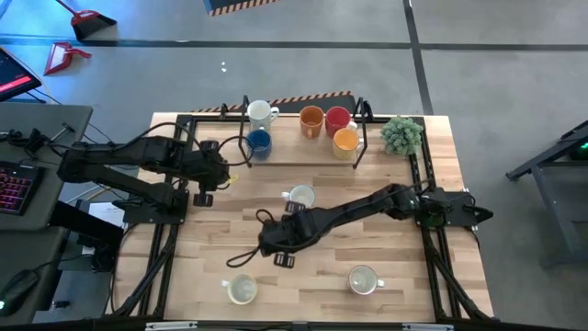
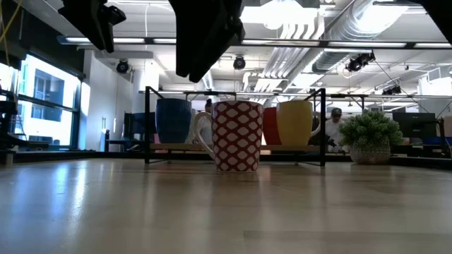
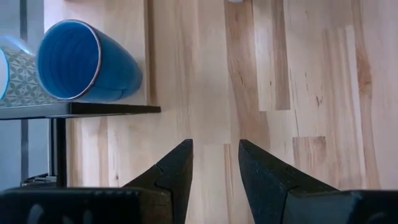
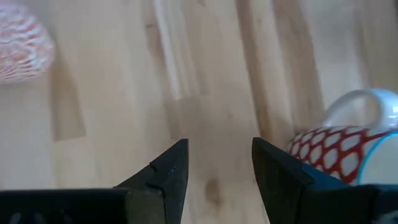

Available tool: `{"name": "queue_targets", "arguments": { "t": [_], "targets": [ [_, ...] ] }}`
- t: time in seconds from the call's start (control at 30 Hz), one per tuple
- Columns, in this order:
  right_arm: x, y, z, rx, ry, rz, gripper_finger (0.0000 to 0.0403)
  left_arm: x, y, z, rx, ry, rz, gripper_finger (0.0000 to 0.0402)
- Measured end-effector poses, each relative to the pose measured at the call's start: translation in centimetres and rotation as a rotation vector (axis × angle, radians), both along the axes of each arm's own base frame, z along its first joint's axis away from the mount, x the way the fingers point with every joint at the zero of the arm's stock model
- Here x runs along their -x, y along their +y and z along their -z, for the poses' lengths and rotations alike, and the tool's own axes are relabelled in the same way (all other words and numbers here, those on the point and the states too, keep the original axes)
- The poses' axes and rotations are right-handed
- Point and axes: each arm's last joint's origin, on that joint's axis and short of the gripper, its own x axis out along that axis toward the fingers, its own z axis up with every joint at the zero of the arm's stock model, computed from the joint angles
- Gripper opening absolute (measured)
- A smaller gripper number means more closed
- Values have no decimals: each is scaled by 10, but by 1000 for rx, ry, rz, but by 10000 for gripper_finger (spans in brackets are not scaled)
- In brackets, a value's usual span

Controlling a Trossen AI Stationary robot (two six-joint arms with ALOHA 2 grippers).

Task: Place coffee mugs
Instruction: Put the white red mug on the shelf

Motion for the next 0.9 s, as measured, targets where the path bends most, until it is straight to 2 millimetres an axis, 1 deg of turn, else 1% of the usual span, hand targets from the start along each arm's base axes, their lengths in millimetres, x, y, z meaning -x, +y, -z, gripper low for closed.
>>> {"name": "queue_targets", "arguments": {
  "t": [0.1, 0.23, 0.47, 0.57, 0.8, 0.87, 0.9],
  "targets": [
    [-2, -8, 0, 23, -3, 21, 154, 0, 0, 0, -7, -2, -11, 120],
    [-4, -22, 0, 26, 13, 57, 154, 2, 0, -1, -7, -9, -11, 120],
    [-8, -60, 2, 29, 62, 150, 154, 13, 1, -8, -10, -55, -14, 120],
    [-10, -73, 3, 18, 75, 156, 154, 18, 1, -11, -9, -79, -20, 120],
    [-14, -112, 16, -10, 125, 177, 154, 28, 1, -16, -12, -117, -14, 120],
    [-15, -120, 16, -1, 121, 167, 154, 29, 1, -16, -15, -121, -8, 120],
    [-15, -124, 13, -1, 115, 167, 154, 30, 1, -16, -19, -118, 0, 120]
  ]
}}
